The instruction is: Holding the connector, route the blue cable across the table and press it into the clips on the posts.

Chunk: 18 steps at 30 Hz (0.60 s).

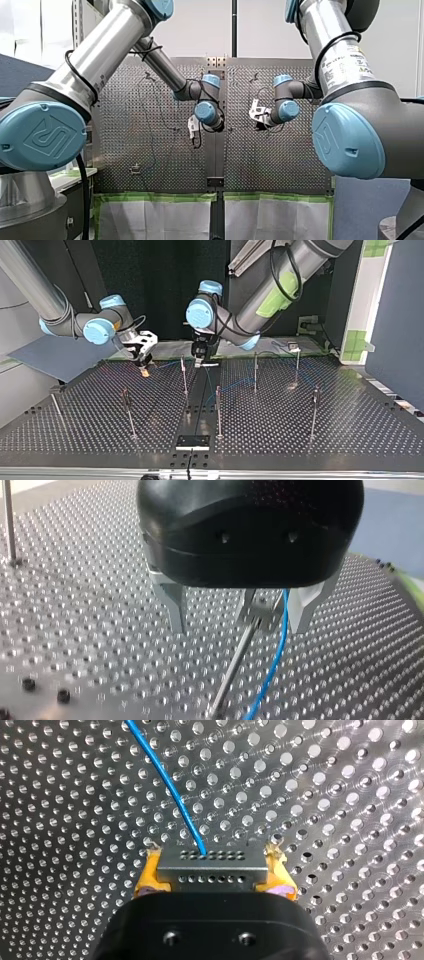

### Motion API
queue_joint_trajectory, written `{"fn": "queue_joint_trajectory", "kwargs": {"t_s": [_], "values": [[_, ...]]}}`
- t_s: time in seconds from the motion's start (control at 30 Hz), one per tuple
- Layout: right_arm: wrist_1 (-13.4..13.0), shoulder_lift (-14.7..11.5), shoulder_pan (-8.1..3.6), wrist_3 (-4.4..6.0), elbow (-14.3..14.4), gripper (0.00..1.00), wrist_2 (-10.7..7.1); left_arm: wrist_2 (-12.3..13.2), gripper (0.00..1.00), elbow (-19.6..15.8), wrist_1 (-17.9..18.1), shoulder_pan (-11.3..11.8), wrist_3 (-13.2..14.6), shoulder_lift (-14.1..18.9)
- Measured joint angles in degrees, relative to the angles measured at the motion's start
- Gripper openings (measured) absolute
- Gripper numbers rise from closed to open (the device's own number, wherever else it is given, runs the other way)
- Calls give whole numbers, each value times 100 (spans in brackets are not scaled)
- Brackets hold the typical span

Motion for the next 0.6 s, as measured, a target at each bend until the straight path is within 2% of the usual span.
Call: {"fn": "queue_joint_trajectory", "kwargs": {"t_s": [0.17, 0.37, 0.5, 0.6], "values": [[8, -5, -43, 56, 0, 0, 3, -31, 100, -245, -84, -206, -10, 246], [7, -8, -109, 109, 0, 0, 4, -72, 100, -532, 121, -489, -114, 519], [14, -13, -158, 118, 1, 0, 4, -91, 100, -686, 297, -688, -166, 495], [40, -32, -202, 132, 0, 0, 4, -103, 100, -627, 273, -859, -176, 362]]}}
